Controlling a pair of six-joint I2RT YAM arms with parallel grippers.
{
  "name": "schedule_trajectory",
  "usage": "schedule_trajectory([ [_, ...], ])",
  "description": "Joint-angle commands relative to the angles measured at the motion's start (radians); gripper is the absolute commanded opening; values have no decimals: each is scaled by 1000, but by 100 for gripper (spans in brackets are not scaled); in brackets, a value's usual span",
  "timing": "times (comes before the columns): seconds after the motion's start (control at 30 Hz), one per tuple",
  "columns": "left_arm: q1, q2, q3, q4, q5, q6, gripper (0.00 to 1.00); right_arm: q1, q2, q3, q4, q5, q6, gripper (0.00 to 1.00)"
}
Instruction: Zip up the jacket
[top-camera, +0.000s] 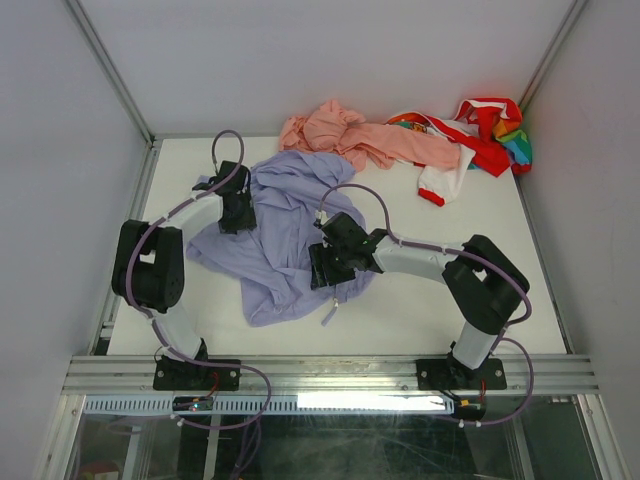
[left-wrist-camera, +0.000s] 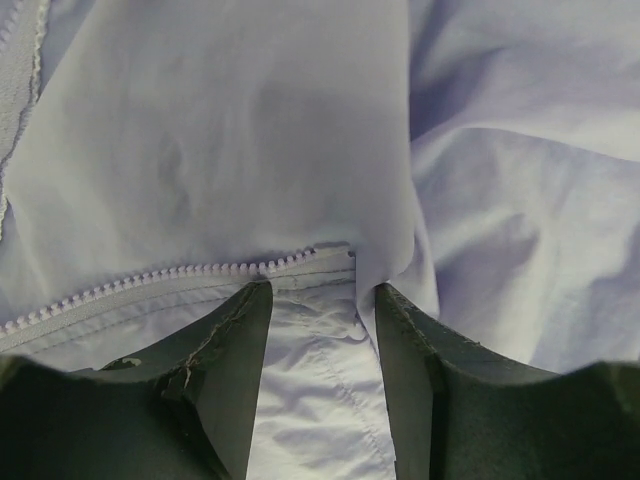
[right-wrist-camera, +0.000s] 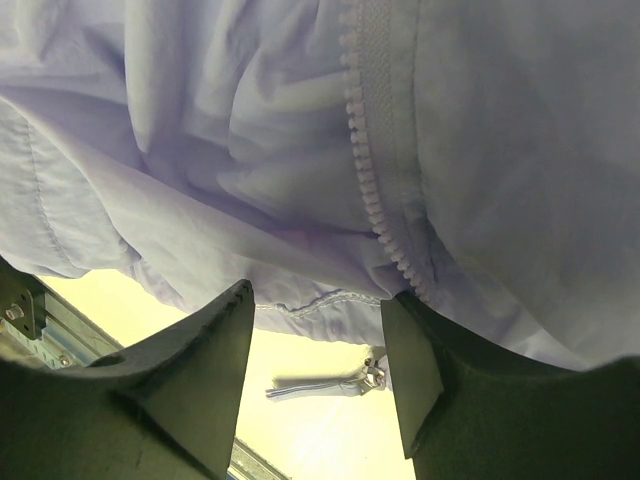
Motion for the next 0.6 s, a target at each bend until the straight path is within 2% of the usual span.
schedule_trajectory([
  [0.0,-8,2,28,7,-71,32,47,5,0,46,33,-6,-12,57],
  [0.4,12,-18,-19,12,-81,32,43,3,14,48,32,-3,-12,57],
  [0.57,38,-70,-69,19,-42,20,51,3,15,35,36,6,-8,57],
])
